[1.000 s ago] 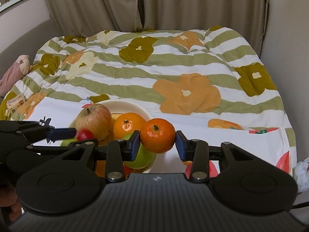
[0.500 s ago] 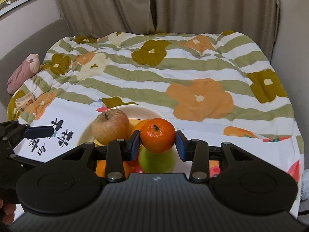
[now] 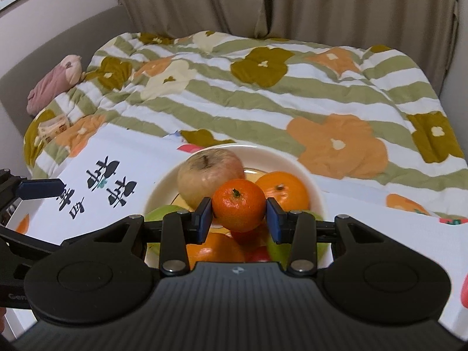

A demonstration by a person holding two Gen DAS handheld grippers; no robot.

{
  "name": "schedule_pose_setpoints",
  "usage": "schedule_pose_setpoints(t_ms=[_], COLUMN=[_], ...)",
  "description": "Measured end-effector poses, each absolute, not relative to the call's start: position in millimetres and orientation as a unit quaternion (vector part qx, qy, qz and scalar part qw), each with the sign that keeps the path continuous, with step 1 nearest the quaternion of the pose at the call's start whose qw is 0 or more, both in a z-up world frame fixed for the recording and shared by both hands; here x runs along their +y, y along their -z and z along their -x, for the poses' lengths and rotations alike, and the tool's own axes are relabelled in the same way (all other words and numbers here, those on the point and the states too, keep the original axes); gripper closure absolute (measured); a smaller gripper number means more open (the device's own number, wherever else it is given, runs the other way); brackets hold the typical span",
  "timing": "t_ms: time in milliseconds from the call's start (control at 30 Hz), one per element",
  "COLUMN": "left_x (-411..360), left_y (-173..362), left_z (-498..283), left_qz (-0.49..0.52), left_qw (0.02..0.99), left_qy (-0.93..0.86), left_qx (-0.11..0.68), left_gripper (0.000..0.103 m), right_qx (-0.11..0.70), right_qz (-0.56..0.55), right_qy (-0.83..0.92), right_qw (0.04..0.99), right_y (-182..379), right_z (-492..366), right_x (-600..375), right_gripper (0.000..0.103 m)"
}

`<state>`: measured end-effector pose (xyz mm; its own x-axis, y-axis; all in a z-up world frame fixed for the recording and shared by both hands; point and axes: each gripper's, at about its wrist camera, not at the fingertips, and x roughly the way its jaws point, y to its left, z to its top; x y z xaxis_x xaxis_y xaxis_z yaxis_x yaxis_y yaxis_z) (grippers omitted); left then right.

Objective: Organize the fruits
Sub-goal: 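Lower the tomato and tangerine into the bowl and open both grippers, then withdraw both grippers toward the kiwi and the last tangerine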

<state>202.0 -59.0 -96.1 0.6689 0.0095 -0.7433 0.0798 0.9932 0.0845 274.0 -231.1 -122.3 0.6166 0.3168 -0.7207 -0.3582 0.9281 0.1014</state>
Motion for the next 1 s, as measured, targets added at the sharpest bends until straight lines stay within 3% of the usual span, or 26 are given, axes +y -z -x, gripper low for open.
schedule_pose_setpoints(t_ms=[267,367,400,1000], left_x=[-52.9,-52.5,-52.1,-36.4], left_y=[102.0,101.7,101.6,67.3], left_z=[-199.7,-198.7,-197.8,-160.2], left_qz=[-0.055,-0.055,-0.055,-0.045], left_qw=[0.909,0.910,0.910,0.932], left_qy=[0.019,0.021,0.022,0.026], left_qx=[0.412,0.411,0.411,0.360], left_gripper=[0.007,0.007,0.007,0.007], right_qx=[0.397,0.389,0.385,0.345], right_qz=[0.035,0.038,0.038,0.016], right_qy=[-0.194,-0.190,-0.189,-0.132], right_qw=[0.896,0.901,0.903,0.929], right_y=[128.7,127.3,126.1,82.1], right_z=[-277.1,-275.4,-273.6,-219.5], right_x=[-220.5,-218.6,-219.0,-234.8], right_gripper=[0.045,0.013,0.011,0.011])
